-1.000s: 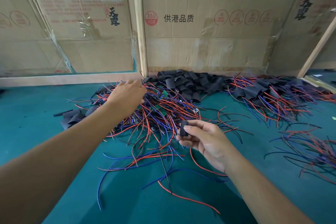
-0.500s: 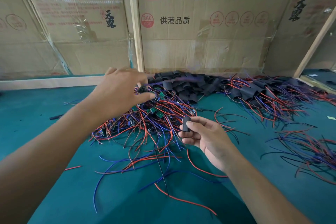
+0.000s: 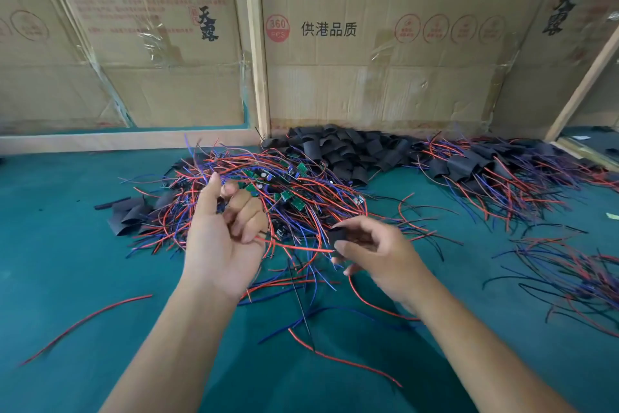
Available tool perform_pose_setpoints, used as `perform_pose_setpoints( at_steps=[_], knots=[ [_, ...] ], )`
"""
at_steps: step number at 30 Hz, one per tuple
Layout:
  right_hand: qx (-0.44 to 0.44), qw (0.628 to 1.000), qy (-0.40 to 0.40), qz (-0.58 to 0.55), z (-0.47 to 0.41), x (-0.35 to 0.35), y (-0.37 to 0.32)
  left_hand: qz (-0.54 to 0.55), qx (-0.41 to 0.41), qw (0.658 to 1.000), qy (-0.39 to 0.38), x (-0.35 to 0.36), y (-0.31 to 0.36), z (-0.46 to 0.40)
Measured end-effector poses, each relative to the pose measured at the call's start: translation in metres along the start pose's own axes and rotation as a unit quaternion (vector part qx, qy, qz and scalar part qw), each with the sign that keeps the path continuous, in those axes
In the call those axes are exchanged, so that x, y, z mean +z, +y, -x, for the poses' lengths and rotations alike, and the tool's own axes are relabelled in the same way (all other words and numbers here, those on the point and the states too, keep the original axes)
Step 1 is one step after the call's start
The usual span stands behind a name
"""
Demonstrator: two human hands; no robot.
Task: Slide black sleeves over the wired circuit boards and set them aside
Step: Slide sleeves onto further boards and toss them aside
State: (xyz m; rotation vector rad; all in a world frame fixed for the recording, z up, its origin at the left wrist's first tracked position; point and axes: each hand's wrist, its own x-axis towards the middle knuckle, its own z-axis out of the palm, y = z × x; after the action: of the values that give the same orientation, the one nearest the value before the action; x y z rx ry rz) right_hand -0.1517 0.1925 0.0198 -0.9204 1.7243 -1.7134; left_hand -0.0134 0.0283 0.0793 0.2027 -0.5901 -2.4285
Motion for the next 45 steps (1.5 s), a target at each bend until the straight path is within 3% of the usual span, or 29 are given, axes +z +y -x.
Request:
perform_pose_setpoints(
  at_steps=[7, 14, 25, 32, 45],
  knots=[
    [0.003, 0.979, -0.172, 0.108, 0.012, -0.001, -0.007, 0.148, -0.013, 0.988, 0.035, -0.017, 0.006, -0.005],
    [0.034, 0.967, -0.250, 0.037, 0.021, 0.017, -0.009, 0.179, -0.012, 0.983, 0.028, -0.015, 0.006, -0.004],
    [0.019, 0.971, -0.232, -0.048, 0.023, 0.013, -0.016, -0.005, 0.049, 0.998, 0.041, -0.017, 0.003, -0.004],
    [0.023, 0.969, -0.244, -0.023, 0.024, 0.015, -0.019, -0.181, 0.083, 0.980, -0.019, -0.016, 0.007, -0.001],
    [0.049, 0.964, -0.260, 0.005, 0.025, 0.017, -0.016, -0.236, 0.106, 0.966, -0.017, -0.013, 0.011, 0.001]
  ],
)
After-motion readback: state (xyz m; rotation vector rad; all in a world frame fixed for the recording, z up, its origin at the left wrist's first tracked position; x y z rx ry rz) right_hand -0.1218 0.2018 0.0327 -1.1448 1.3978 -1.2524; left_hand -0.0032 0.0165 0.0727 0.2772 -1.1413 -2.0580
